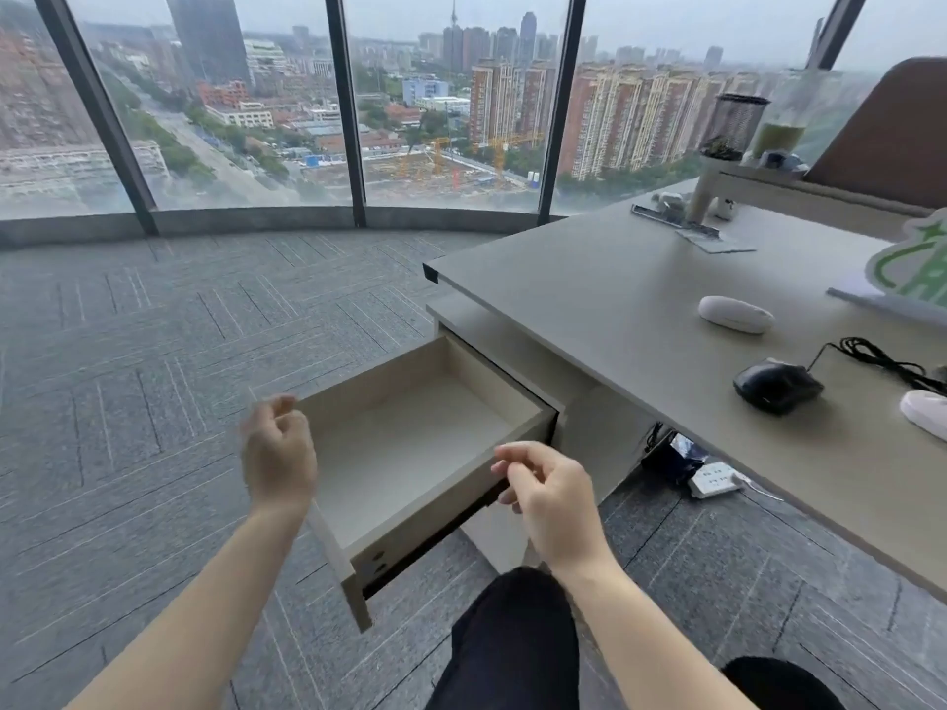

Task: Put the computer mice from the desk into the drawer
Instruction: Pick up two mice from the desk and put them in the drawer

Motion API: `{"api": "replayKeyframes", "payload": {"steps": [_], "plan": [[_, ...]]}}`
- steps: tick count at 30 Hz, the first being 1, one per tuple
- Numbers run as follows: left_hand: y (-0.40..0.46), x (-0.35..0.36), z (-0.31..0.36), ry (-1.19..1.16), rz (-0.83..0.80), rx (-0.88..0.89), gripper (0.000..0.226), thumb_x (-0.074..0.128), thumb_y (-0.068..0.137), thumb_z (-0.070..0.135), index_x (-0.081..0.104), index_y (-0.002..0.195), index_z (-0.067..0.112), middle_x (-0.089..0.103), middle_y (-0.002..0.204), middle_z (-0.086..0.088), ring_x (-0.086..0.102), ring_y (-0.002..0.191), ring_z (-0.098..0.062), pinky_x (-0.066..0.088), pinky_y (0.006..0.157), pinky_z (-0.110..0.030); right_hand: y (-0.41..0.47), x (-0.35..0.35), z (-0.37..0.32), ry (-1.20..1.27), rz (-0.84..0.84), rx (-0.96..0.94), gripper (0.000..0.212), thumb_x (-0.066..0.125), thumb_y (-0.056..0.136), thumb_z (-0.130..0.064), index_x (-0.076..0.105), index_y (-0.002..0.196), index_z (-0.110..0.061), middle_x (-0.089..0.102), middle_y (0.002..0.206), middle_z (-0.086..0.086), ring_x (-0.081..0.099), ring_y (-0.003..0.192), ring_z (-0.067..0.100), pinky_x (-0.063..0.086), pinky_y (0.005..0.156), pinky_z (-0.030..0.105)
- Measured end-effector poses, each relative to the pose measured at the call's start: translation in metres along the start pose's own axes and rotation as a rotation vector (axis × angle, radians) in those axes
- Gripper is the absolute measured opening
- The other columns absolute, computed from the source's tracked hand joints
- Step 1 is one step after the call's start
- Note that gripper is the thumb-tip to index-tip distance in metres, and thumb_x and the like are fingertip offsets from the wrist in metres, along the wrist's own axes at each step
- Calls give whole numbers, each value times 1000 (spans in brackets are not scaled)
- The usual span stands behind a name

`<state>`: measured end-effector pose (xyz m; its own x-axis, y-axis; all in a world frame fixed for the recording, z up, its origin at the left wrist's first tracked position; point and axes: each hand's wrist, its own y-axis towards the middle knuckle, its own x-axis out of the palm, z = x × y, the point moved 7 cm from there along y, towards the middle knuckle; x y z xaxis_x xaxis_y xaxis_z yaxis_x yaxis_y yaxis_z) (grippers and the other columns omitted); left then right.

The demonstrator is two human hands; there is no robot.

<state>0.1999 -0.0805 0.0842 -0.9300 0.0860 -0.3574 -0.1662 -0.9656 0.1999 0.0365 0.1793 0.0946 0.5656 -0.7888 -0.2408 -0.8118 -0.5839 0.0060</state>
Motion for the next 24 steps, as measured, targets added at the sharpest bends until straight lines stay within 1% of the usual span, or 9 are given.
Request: {"api": "replayKeyframes", "payload": {"steps": [2, 5, 8, 12, 15, 18, 20, 22, 24], "plan": [[-12, 36, 49, -35, -115, 148, 26, 43, 92, 14, 54, 116, 13, 54, 112, 0, 53, 95, -17, 39, 80, -31, 10, -62, -27, -68, 214, -104, 26, 52, 91, -5, 73, 97, -20, 74, 73, 6, 61, 57, 28, 51, 57, 40], [-46, 104, 118, -54, -319, 343, 27, 47, 91, 12, 54, 117, 16, 53, 113, 4, 56, 90, -10, 41, 81, -27, 24, -148, -53, -232, 484, -204, 23, 53, 91, -10, 71, 101, -22, 68, 69, -1, 58, 62, 20, 45, 61, 30], [-88, 181, 177, -57, -548, 454, 29, 50, 91, 13, 57, 118, 18, 56, 116, 3, 58, 96, -12, 46, 87, -29, 43, -218, -49, -534, 632, -149, 30, 54, 89, -17, 66, 117, -22, 63, 104, 2, 57, 101, 25, 46, 84, 34], [-132, 275, 229, 9, -794, 535, 38, 51, 90, 18, 54, 127, 21, 54, 129, -4, 53, 117, -21, 45, 97, -38, 72, -254, -14, -897, 467, 168, 59, 50, 88, -53, 41, 143, -35, 37, 147, 11, 38, 126, 38, 36, 104, 44], [-155, 342, 256, 85, -937, 574, 49, 52, 90, 21, 45, 138, 22, 44, 143, -6, 43, 132, -23, 35, 107, -34, 87, -261, 6, -944, 344, 294, 73, 44, 82, -72, 29, 148, -42, 19, 161, 9, 31, 135, 39, 29, 110, 46], [-161, 400, 267, 174, -993, 596, 59, 54, 88, 28, 36, 144, 30, 29, 156, -7, 32, 141, -26, 30, 113, -38, 89, -261, 14, -967, 427, 189, 61, 48, 82, -67, 44, 137, -40, 32, 155, 7, 40, 127, 37, 36, 105, 45], [-165, 428, 271, 310, -980, 679, 64, 53, 87, 37, 29, 145, 36, 19, 160, -4, 28, 142, -31, 30, 113, -41, 87, -262, 14, -884, 520, 54, 41, 56, 80, -54, 57, 117, -34, 51, 136, 4, 50, 112, 34, 44, 94, 44], [-168, 448, 273, 445, -944, 780, 69, 51, 84, 47, 23, 147, 40, 10, 162, 0, 21, 144, -30, 26, 115, -41, 86, -264, 14, -813, 589, -53, 22, 62, 78, -39, 60, 98, -29, 59, 115, -1, 55, 100, 31, 47, 85, 41], [-168, 462, 275, 491, -936, 837, 72, 51, 81, 54, 23, 146, 42, 7, 163, 2, 12, 148, -26, 20, 117, -42, 87, -267, 14, -797, 626, -93, 17, 62, 76, -30, 61, 92, -28, 60, 110, -3, 57, 97, 28, 48, 81, 40]]}}
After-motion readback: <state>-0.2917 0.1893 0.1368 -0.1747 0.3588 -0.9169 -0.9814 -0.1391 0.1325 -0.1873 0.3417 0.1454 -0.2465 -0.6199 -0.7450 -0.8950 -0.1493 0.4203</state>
